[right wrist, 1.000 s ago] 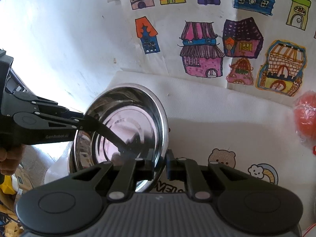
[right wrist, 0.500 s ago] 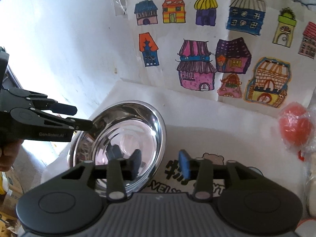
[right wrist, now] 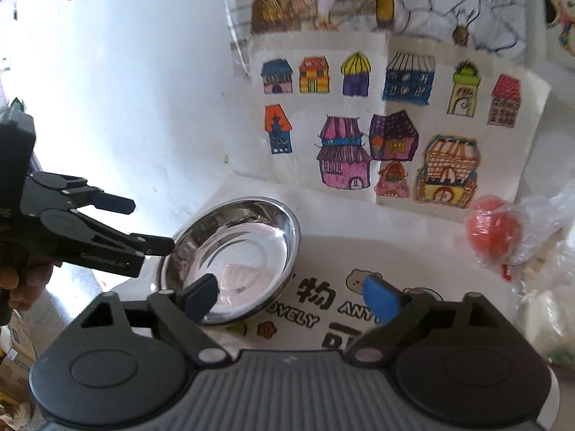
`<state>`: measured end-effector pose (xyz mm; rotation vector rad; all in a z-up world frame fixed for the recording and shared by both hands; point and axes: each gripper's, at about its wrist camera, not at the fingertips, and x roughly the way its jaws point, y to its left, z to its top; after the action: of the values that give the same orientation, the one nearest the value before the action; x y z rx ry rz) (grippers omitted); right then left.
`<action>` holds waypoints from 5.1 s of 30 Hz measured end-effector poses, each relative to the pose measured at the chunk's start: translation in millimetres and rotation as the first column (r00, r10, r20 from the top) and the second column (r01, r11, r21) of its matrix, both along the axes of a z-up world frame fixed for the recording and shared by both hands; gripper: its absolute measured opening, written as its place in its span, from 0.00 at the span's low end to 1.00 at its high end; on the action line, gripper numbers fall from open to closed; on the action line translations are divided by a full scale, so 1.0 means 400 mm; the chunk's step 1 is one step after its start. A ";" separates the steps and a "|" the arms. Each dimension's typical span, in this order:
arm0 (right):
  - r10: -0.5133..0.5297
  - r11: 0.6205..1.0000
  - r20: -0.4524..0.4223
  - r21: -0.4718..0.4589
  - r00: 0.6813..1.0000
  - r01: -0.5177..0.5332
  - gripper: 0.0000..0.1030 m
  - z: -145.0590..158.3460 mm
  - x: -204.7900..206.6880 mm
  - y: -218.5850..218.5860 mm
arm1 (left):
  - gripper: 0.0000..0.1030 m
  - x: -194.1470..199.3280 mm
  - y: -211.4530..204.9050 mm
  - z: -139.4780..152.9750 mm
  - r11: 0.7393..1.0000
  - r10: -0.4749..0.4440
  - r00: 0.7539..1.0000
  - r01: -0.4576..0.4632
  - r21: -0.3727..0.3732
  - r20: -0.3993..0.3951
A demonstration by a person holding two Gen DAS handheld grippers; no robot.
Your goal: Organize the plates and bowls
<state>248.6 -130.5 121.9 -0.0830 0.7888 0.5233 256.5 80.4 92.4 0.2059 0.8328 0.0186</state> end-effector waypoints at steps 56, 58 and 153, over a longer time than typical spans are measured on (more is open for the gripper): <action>-0.037 0.999 -0.062 0.016 0.997 0.038 0.96 -0.082 -0.349 -0.093 | 0.90 -0.283 -0.025 -0.106 0.993 -0.089 0.995 0.085 -0.084 -0.045; -0.042 0.999 -0.067 0.019 0.997 0.044 0.93 -0.085 -0.340 -0.091 | 0.90 -0.277 -0.021 -0.107 0.992 -0.088 0.995 0.083 -0.097 -0.049; 0.058 0.997 0.096 0.042 0.994 -0.062 0.77 -0.004 -0.207 -0.004 | 0.88 -0.182 0.033 -0.063 0.995 0.066 0.996 -0.061 -0.082 0.063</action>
<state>165.9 -132.2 120.2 -0.0899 0.6832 0.5897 183.8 93.5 67.3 0.1024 0.7733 0.0509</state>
